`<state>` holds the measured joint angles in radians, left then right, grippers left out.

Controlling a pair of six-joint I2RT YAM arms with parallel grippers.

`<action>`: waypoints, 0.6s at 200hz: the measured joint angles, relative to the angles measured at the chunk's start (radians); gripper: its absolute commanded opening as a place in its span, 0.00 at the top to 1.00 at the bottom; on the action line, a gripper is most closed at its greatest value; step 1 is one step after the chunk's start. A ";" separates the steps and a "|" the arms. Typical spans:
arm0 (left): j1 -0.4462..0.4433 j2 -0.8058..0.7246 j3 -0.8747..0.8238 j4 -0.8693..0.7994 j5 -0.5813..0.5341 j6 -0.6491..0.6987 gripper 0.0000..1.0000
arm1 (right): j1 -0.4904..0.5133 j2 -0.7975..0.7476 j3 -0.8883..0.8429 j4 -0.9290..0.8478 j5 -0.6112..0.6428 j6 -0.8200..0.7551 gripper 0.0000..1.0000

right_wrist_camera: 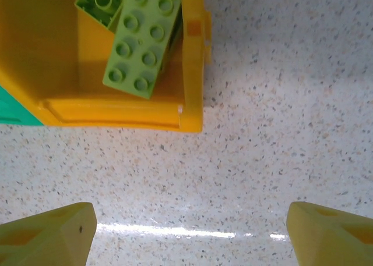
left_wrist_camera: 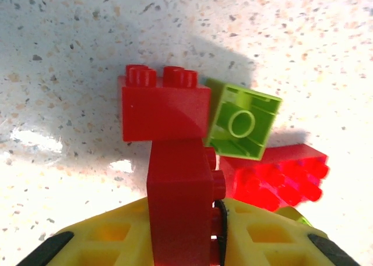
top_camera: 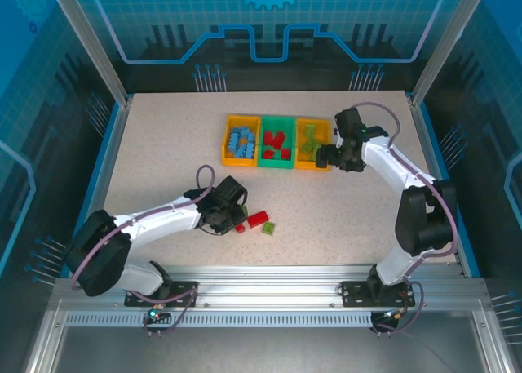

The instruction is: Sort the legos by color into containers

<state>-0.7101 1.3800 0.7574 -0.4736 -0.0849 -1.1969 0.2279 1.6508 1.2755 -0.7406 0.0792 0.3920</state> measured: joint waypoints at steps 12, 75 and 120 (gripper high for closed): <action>0.000 -0.020 0.018 -0.016 -0.007 0.003 0.71 | 0.003 -0.017 -0.031 0.008 -0.014 0.004 0.13; 0.045 0.089 0.356 -0.037 -0.041 0.166 0.71 | 0.132 -0.134 -0.222 0.130 -0.116 0.036 0.13; 0.140 0.387 0.703 -0.003 0.056 0.353 0.73 | 0.312 -0.180 -0.346 0.225 -0.151 -0.021 0.05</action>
<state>-0.5701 1.7668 1.4609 -0.4770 -0.0288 -0.8436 0.5404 1.4712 0.9291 -0.5156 -0.0715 0.3714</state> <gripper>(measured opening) 0.285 0.930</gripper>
